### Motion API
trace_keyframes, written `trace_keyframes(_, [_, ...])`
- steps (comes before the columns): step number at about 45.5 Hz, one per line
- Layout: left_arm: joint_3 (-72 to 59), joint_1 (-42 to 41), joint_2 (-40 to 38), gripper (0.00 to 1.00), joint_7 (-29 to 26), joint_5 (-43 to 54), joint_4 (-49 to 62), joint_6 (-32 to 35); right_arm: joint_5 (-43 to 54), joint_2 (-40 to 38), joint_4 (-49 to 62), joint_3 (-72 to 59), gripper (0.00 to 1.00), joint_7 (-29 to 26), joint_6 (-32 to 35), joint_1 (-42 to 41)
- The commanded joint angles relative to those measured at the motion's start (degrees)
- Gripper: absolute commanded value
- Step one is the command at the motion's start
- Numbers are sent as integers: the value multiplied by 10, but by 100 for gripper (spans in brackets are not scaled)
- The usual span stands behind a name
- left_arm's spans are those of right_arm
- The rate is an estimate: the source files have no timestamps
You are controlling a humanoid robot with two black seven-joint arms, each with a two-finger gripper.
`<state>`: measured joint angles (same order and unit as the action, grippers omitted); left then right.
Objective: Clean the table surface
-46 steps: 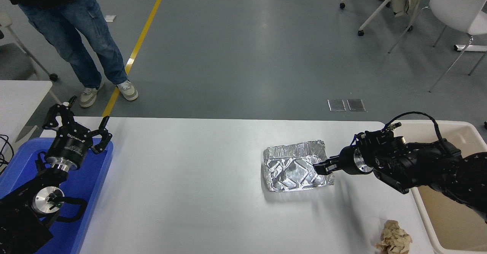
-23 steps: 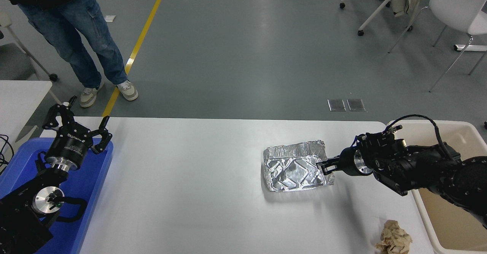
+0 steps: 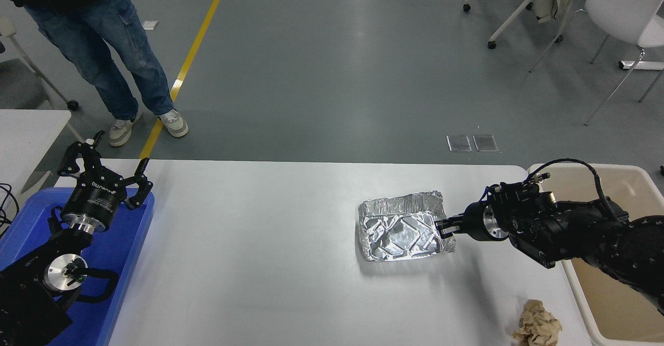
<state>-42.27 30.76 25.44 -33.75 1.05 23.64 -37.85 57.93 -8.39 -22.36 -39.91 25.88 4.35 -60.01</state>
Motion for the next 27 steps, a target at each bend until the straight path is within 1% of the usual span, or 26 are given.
trace_keyframes(1, [0,0,0,100,0,0,-1,0,-15,-1,0,1,0,0,3,0])
trace_keyframes(12, [0,0,1,100,0,0,0,0,-51,-1,-1,0,0,2,7,-4])
trace_keyframes(18, [0,0,1,100,0,0,0,0,-68,-4,-1,1,0,16,10,-10])
trace_keyframes(27, [0,0,0,100,0,0,0,0,-124,-35,-7,1,0,42,51,-41])
